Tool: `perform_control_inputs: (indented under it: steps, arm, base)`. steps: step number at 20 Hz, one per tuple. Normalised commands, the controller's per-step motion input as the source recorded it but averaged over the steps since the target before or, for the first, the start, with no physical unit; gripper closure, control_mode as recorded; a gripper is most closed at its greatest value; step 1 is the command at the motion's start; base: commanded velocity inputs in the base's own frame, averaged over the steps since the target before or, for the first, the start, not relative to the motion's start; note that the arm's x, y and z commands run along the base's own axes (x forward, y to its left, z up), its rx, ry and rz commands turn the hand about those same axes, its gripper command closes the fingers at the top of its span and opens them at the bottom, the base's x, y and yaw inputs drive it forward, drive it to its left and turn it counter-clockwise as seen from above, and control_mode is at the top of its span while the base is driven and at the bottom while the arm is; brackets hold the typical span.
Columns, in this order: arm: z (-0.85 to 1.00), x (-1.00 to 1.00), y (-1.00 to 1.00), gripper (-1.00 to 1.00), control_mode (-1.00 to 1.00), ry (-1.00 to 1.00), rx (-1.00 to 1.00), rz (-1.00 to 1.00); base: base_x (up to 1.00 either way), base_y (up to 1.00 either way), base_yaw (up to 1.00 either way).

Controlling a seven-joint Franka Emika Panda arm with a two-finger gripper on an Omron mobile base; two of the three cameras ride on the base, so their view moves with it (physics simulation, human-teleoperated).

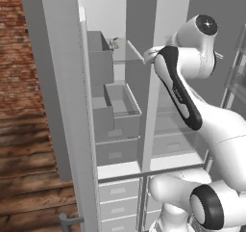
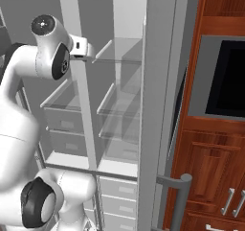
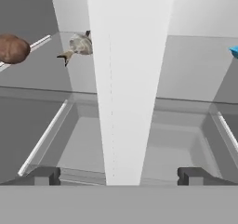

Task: There's a fish in the fridge that needs to be moved to the freezer for freezing. Pick up the fish from the fridge, place it on any shelf in the freezer, and close the fridge and freezer doors when done.

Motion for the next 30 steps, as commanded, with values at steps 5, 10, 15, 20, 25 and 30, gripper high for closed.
perform_control_inputs:
  steps: [5, 10, 15, 20, 25, 30]
  arm:
    - [-0.29, -0.06, 0.00, -1.00, -1.00, 0.02, -0.04, -0.07]
    - [-0.36, -0.59, -0.02, -1.00, -1.00, 0.00, 0.00, -0.06]
    - [-0.18, -0.64, -0.17, -1.00, -1.00, 0.00, 0.00, -0.01]
    - [-0.03, -0.72, -0.17, -1.00, -1.00, 0.00, 0.00, -0.01]
    - [0.00, -0.54, -0.04, -1.00, -1.00, 0.00, 0.00, 0.00]
    - [0.00, -0.51, 0.00, -1.00, -1.00, 0.00, 0.00, 0.00]
  base:
    - [0.00, 0.00, 0.00]
    - [0.00, 0.00, 0.00]
    - [0.00, 0.00, 0.00]
    - [0.00, 0.00, 0.00]
    - [0.00, 0.00, 0.00]
    - [0.00, 0.00, 0.00]
